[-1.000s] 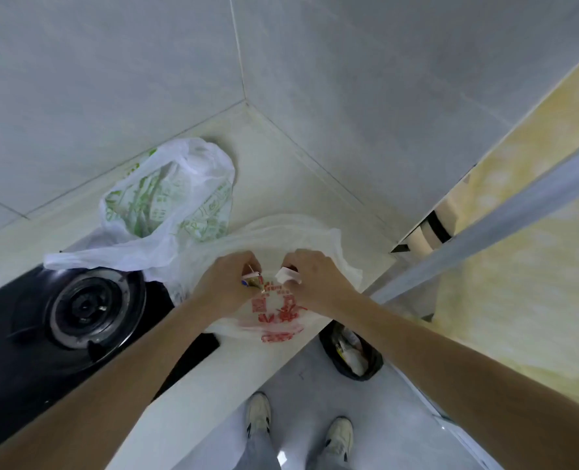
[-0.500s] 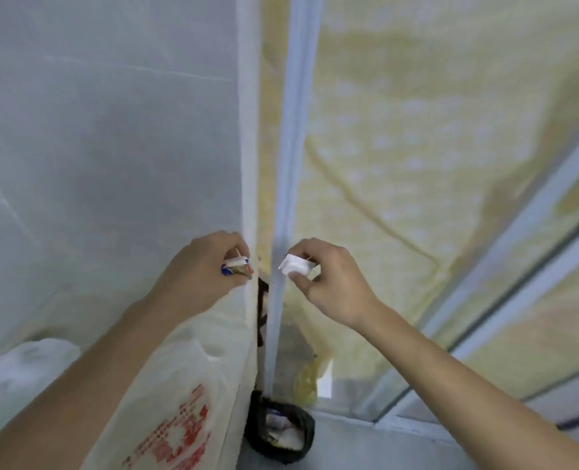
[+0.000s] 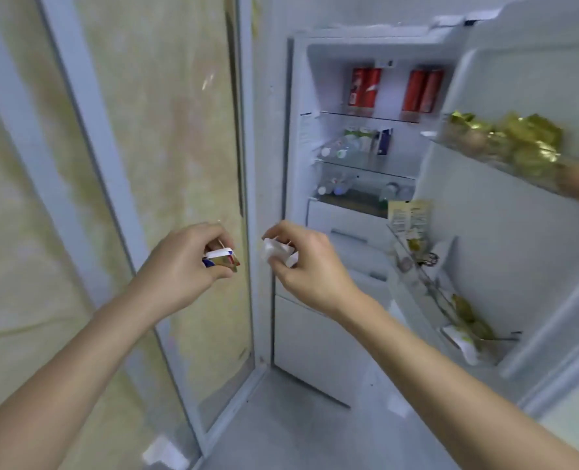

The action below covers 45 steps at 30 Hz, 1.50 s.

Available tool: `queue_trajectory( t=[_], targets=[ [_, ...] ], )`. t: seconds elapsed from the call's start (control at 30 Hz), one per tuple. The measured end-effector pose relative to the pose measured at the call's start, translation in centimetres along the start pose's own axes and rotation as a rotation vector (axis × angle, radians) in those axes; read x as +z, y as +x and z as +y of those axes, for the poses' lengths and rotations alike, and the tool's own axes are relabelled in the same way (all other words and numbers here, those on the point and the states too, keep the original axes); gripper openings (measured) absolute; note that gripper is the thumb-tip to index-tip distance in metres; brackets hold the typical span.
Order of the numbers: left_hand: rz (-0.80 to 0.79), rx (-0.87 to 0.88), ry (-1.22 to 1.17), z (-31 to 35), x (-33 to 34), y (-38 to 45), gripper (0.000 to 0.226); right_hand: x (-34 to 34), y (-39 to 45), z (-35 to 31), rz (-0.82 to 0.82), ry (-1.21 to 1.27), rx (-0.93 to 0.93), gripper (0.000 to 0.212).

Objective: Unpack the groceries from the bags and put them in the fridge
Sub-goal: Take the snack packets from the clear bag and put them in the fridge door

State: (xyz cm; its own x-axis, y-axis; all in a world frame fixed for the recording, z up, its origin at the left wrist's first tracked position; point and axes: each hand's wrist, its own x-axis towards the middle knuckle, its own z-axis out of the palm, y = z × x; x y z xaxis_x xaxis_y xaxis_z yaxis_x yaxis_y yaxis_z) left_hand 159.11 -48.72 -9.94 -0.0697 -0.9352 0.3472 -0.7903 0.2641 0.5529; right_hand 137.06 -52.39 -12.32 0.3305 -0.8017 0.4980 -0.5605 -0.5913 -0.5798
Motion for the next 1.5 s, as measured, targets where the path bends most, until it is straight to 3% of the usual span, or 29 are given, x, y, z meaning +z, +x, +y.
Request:
queue_trajectory(
  t=[0.2, 0.4, 0.63, 0.73, 0.83, 0.9, 1.0, 1.23, 1.37, 1.5],
  targets=[
    [-0.134, 0.253, -0.124, 10.5, 12.0, 10.2, 0.031, -12.0, -3.1, 8.8, 0.184, -0.231, 0.170, 0.029],
    [-0.318, 0.392, -0.176, 17.3, 22.3, 17.0, 0.029, -17.1, -5.5, 14.0, 0.278, -0.379, 0.416, 0.026],
    [-0.478, 0.410, -0.069, 19.4, 30.6, 21.9, 0.022, -17.1, -5.5, 18.6, 0.152, -0.413, 0.751, 0.030],
    [-0.589, 0.429, -0.016, 19.1, 32.8, 23.0, 0.015, -16.7, -4.9, 19.9, 0.107, -0.408, 0.834, 0.042],
    [-0.579, 0.506, -0.004, 18.5, 34.4, 23.4, 0.038, -16.3, -4.6, 20.4, 0.079, -0.434, 0.901, 0.040],
    [-0.492, 0.580, -0.015, 17.8, 34.5, 23.2, 0.047, -15.6, -4.6, 20.2, 0.058, -0.539, 0.940, 0.037],
    [-0.372, 0.705, -0.054, 16.7, 33.0, 22.1, 0.035, -14.5, -5.5, 18.5, 0.160, -0.661, 0.929, 0.030],
    [-0.393, 0.868, -0.108, 14.4, 27.2, 18.5, 0.023, -12.9, -8.8, 12.4, 0.348, -0.751, 0.844, 0.019],
    [-0.347, 1.023, -0.149, 16.4, 22.5, 17.1, 0.026, -14.3, -10.1, 8.1, 0.483, -0.762, 0.735, 0.018],
    [-0.135, 1.232, -0.209, 21.5, 16.8, 16.2, 0.021, -17.0, -10.8, 4.5, 0.620, -0.811, 0.557, 0.010]
  ],
)
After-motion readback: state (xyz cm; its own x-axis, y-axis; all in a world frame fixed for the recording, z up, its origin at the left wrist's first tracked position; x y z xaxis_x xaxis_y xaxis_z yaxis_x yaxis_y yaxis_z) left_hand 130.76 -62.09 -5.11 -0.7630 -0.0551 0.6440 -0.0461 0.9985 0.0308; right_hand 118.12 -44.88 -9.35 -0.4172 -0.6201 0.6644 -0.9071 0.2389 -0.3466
